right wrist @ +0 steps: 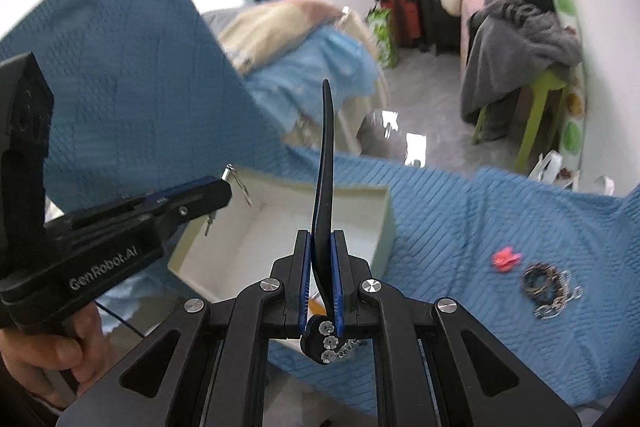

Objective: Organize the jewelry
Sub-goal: 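Carry the hairpin and keyring into the box and open both tools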

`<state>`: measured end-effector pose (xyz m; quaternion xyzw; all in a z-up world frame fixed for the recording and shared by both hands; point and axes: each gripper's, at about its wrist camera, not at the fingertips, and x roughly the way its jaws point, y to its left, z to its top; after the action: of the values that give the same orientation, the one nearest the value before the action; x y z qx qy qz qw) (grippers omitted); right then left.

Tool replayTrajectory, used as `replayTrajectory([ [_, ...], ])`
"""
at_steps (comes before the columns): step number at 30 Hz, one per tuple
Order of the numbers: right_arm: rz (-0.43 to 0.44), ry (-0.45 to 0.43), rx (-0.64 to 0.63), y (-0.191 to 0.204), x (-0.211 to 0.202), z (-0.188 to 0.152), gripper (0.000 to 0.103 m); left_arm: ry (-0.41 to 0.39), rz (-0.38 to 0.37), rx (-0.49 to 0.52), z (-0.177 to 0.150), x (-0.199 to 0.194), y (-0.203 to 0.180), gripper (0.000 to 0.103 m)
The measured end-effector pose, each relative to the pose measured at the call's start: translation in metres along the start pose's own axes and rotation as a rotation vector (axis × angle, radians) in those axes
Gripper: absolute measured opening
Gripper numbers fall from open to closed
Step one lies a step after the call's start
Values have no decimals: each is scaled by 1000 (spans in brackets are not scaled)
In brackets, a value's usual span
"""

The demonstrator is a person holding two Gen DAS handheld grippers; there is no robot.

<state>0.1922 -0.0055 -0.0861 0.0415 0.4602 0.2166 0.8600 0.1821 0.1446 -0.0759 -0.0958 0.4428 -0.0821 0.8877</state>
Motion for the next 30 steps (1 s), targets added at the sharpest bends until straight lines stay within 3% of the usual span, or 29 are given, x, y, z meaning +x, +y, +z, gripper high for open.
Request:
replayTrajectory([
  [14,-59,178,-67,25,74,-40,7,136,12,-79,-45,62,68,3],
  [24,-48,216,-32,14,81,-48,9,145,-16,-90,-53,68,65,5],
  [30,-14,187,-9,10,65,-42,15,148,21,-87,-44,58,56,6],
])
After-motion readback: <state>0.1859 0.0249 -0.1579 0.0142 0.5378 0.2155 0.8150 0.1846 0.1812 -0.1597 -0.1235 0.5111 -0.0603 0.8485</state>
